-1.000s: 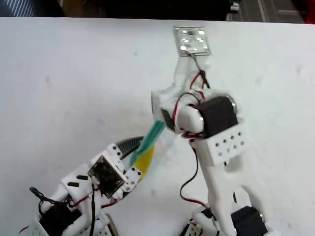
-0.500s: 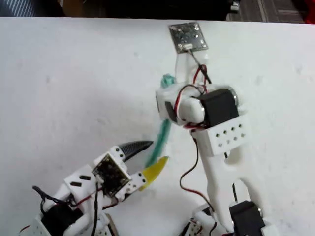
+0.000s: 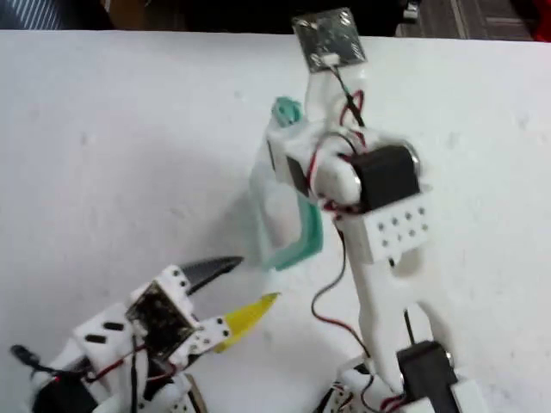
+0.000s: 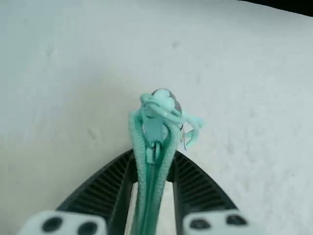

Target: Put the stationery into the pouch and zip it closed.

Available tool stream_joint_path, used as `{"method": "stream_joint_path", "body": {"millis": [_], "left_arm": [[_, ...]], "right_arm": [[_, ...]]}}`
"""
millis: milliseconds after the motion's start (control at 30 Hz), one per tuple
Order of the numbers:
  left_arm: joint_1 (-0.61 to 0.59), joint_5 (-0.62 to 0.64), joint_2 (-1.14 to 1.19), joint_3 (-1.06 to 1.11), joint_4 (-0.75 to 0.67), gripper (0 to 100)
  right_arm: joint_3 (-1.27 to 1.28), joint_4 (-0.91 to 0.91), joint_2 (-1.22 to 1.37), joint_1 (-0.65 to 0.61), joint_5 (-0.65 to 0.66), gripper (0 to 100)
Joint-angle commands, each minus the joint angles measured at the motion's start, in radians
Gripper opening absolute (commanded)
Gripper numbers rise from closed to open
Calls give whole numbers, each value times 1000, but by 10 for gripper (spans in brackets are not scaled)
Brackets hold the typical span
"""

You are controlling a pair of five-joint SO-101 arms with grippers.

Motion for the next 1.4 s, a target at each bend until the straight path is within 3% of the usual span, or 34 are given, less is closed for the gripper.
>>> {"method": "stream_joint_path", "body": {"millis": [0, 267, 400, 633, 767, 867, 1067, 1167, 1367], "left_arm": [[-91, -95, 2, -89, 23, 234], [-237, -20, 2, 48, -121, 234], [-236, 58, 2, 132, -190, 233], [-94, 18, 2, 181, -212, 233], [-160, 8, 2, 180, -218, 233], [-240, 11, 2, 180, -247, 233], [-381, 133, 2, 183, -318, 233], [-418, 173, 2, 190, -328, 233], [-420, 187, 2, 247, -397, 233]], "right_arm": [[-57, -125, 35, 10, 18, 16], [-57, -271, 140, 22, 20, 16], [-37, -326, 188, 153, 20, 16], [51, -372, 374, 283, 20, 16], [74, -378, 458, 337, 23, 16], [78, -414, 513, 415, 143, 16], [81, -417, 671, 501, 391, 16], [77, -360, 740, 478, 462, 16], [81, -320, 783, 358, 473, 16]]}}
